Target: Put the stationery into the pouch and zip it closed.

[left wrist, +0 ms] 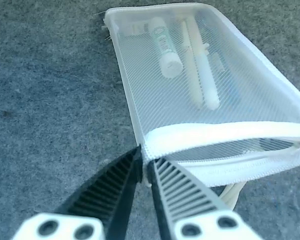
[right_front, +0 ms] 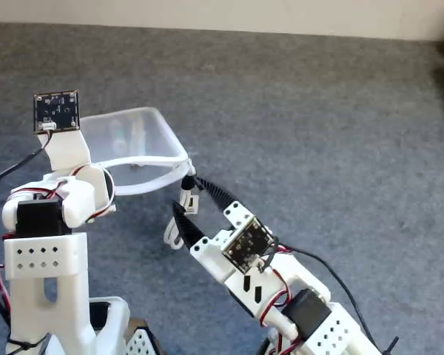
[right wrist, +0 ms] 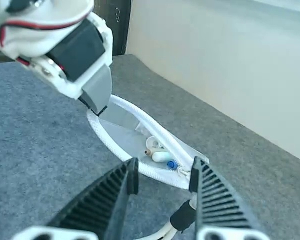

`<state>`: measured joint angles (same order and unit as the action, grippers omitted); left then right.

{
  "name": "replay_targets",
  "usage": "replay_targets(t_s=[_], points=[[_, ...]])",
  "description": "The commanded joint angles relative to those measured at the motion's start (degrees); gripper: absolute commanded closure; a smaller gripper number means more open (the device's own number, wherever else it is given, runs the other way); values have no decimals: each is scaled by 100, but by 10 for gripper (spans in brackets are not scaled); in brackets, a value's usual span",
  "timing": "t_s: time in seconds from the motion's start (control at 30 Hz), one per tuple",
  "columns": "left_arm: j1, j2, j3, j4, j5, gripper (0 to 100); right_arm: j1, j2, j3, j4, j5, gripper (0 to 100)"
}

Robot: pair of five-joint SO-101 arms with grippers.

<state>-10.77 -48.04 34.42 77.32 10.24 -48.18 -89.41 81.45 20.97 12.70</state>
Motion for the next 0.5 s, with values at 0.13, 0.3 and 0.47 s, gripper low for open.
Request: replay_targets(t_s=[0.13,0.3,0.47], points=[[-57,13,-22,-132,-26,993,92,1481,-374,-22,-70,854],[-57,13,-22,-132,-18,993,92,2176,-699,-22,-70,854],[-57,13,-22,-132,-18,993,92,2352,-725,-22,-70,854]])
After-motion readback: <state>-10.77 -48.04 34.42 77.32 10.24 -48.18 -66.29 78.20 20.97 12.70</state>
